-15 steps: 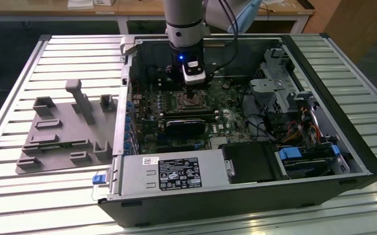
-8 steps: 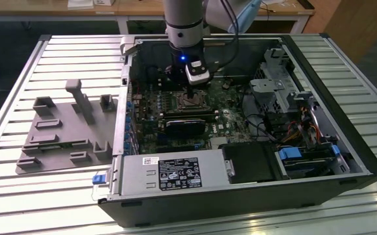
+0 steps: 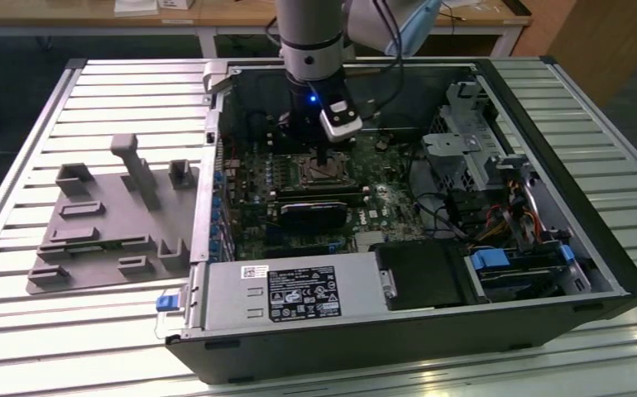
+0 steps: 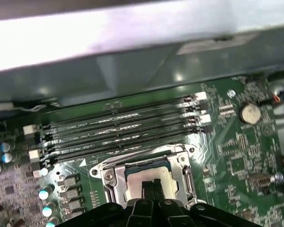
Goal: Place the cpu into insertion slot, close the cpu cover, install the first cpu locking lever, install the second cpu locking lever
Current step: 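Install the first cpu locking lever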
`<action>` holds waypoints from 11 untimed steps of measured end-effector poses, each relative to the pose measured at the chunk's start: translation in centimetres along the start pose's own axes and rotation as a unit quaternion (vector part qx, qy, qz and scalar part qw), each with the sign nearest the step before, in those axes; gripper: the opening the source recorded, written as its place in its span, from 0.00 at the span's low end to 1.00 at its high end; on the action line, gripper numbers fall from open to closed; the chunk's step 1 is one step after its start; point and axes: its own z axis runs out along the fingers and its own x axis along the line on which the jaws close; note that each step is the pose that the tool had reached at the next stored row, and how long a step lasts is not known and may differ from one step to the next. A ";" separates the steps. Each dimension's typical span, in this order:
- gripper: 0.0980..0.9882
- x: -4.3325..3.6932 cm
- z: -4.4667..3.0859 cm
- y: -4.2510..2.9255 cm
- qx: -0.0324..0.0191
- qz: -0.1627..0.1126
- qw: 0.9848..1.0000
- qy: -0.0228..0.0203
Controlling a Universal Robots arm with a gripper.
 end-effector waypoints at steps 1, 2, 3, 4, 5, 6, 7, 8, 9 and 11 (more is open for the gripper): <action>0.00 0.00 0.01 0.00 -0.001 -0.009 1.000 0.000; 0.00 0.00 0.03 0.00 -0.002 -0.017 1.000 0.000; 0.00 0.00 0.04 0.00 -0.003 -0.025 1.000 0.001; 0.00 0.01 0.05 0.00 -0.003 -0.031 1.000 0.001; 0.00 0.00 0.05 0.00 -0.003 -0.034 0.999 0.001; 0.00 0.00 0.05 -0.02 -0.002 -0.034 0.999 0.001; 0.00 0.00 0.05 -0.05 -0.001 -0.035 0.999 0.000; 0.00 -0.01 0.05 -0.10 0.000 -0.035 0.999 0.000; 0.00 -0.02 0.06 -0.14 0.002 -0.035 0.999 0.000; 0.00 -0.04 0.05 -0.24 0.005 -0.035 0.999 -0.001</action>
